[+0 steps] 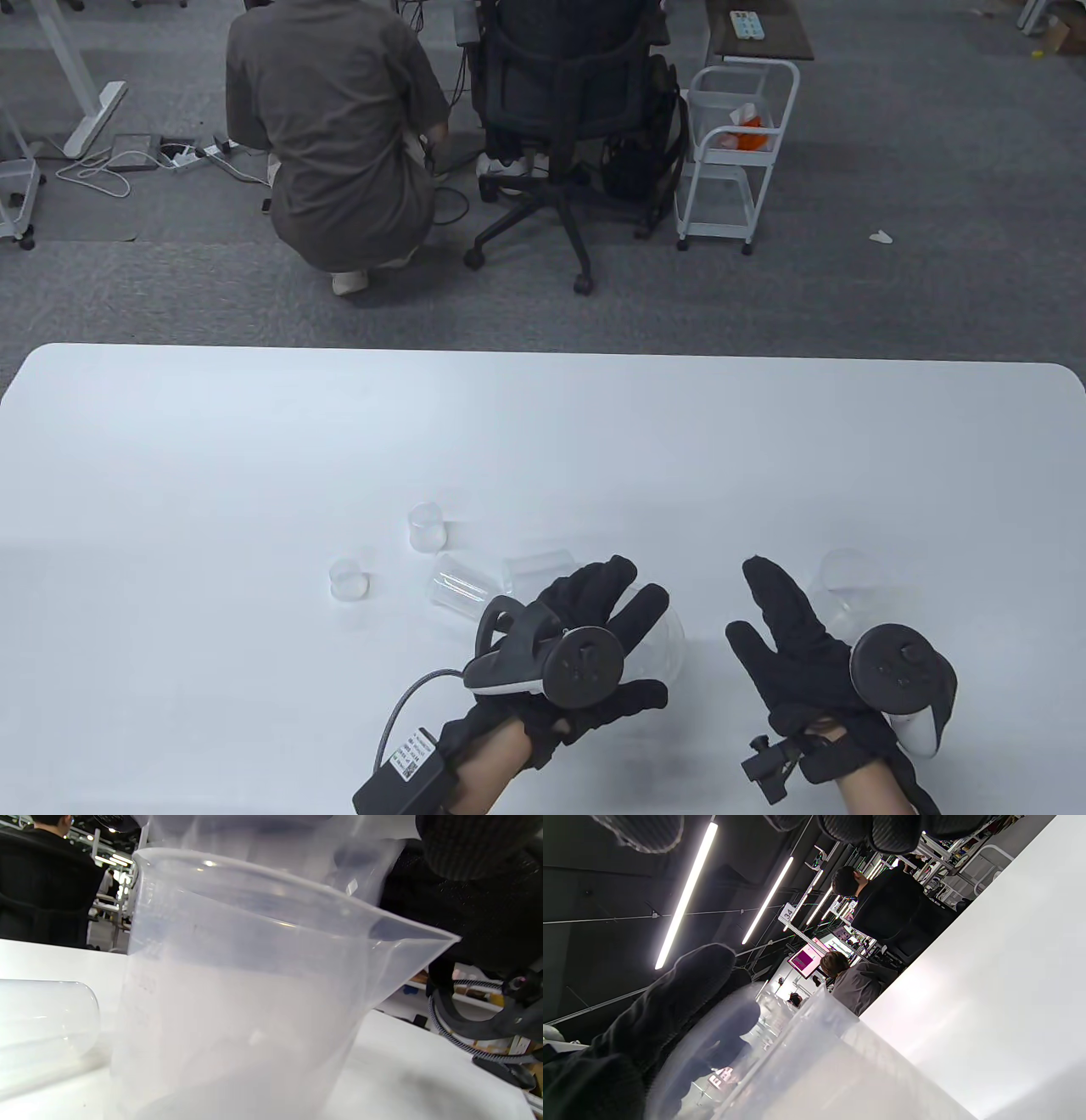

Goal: Nest plastic beakers

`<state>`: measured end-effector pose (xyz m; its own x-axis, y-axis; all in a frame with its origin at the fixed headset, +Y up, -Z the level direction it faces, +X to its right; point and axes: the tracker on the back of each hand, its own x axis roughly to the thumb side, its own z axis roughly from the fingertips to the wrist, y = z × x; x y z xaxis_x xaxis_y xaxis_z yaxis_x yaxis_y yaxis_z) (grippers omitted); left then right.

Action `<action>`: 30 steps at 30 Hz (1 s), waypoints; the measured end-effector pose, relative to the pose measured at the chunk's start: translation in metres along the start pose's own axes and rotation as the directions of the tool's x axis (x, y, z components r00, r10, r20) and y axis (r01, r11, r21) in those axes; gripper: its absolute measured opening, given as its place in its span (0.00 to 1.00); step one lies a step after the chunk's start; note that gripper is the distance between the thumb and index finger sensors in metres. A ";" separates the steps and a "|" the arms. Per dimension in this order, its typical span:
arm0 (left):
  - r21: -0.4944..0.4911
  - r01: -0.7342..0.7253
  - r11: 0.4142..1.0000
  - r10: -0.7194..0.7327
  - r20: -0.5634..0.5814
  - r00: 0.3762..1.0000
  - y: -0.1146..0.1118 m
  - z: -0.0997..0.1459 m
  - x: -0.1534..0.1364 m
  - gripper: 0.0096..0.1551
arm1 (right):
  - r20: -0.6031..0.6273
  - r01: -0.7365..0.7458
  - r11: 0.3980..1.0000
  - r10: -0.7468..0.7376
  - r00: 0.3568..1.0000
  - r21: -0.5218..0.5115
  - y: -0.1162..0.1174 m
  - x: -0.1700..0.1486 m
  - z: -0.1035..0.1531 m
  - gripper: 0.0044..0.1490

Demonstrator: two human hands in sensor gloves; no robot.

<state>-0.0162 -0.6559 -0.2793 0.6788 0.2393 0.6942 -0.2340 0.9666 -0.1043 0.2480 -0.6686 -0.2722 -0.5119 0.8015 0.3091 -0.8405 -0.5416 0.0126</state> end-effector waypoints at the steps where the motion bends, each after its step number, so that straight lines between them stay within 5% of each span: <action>1: 0.009 -0.018 1.000 0.018 -0.001 1.000 0.001 0.001 -0.001 0.52 | 0.000 -0.001 1.000 0.001 1.000 0.001 0.000 0.000 0.000 0.52; 7: 0.182 -0.252 0.951 0.257 -0.006 0.966 0.013 0.024 -0.022 0.48 | -0.005 -0.024 1.000 0.024 1.000 0.006 0.001 0.000 -0.001 0.51; 14: 0.372 -0.512 0.774 0.547 0.013 0.837 0.009 0.070 -0.061 0.45 | -0.031 -0.081 0.996 0.080 0.996 -0.029 -0.010 -0.001 -0.006 0.51; 19: 0.421 -0.584 0.694 0.646 -0.007 0.763 -0.010 0.091 -0.082 0.45 | -0.069 -0.207 0.976 0.202 0.977 -0.070 -0.023 -0.001 -0.013 0.50; 30: 0.436 -0.644 0.628 0.719 -0.007 0.695 -0.033 0.102 -0.095 0.46 | -0.324 -0.627 0.778 0.585 0.744 -0.035 -0.065 -0.022 -0.047 0.50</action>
<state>-0.1435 -0.7199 -0.2690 0.3089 0.8617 0.4026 -0.8880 0.4129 -0.2023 0.3057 -0.6395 -0.3247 -0.9296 0.3616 -0.0709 -0.3394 -0.9153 -0.2168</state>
